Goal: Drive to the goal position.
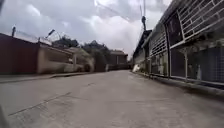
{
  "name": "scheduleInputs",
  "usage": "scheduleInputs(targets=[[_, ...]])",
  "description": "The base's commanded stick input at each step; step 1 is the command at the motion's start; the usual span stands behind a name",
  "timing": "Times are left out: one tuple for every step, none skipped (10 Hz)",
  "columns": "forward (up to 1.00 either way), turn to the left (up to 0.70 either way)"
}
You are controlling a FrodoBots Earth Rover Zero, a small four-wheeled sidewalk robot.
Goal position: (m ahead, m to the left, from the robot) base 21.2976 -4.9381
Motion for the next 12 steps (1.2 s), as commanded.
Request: scheduleInputs(targets=[[0.50, 0.00], [0.50, 0.01], [0.50, 0.01], [0.50, 0.01], [0.50, 0.01], [0.50, 0.01], [0.50, 0.01], [0.50, 0.01], [0.50, 0.01], [0.50, 0.01], [0.50, 0.01], [0.50, 0.01]])
